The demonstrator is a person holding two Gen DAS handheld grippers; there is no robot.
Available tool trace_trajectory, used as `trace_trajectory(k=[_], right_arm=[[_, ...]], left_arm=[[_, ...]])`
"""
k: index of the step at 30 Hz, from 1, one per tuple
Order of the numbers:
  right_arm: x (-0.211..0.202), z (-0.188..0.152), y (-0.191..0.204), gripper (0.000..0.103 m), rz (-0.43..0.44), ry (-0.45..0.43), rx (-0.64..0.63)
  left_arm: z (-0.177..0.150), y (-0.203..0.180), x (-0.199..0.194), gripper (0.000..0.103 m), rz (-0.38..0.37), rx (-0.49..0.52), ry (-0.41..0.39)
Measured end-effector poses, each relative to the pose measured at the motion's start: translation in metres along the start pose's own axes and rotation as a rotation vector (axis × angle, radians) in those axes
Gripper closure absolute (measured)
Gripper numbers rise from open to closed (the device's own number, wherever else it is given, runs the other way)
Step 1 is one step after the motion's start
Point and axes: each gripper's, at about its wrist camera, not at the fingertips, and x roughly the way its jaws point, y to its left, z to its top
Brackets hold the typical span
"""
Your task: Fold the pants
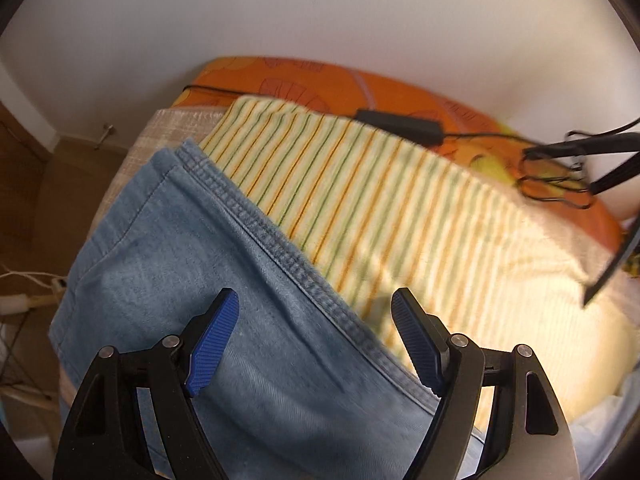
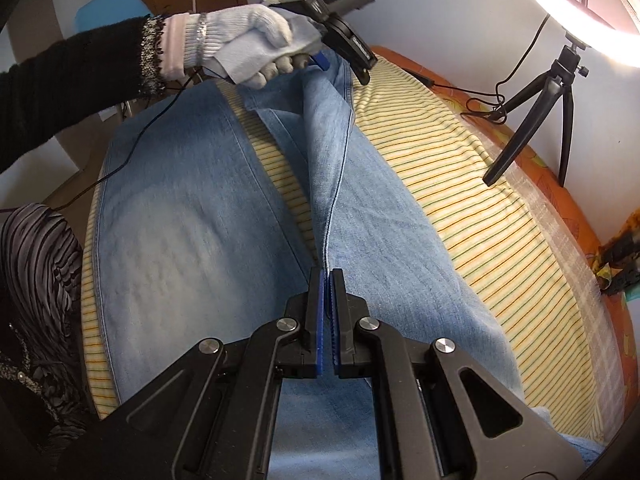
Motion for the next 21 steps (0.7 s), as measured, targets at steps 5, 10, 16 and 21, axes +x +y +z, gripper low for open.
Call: trace_trajectory(k=[5,10,16,21], right_arm=[[-0.002,-0.001,-0.006,0.099,-0.014,-0.021,0.011],[0.000,0.000,-0.013,0.099,-0.068,-0.017,0.035],[0.003,0.007,-0.023,0.099,-0.138,-0.020,0.065],[-0.011,0.017,-0.021,0.099,-0.175,-0.035,0.072]], left_arm=[[-0.011,0.004,0.002,0.032,-0.008,-0.018,-0.085],[-0.019,0.027,-0.008,0.095,-0.062,-0.059,-0.150],[-0.029,0.049,-0.032,0.097,-0.138,-0.102,-0.214],[-0.034,0.070,-0.072,0.097,-0.172,-0.128,-0.299]])
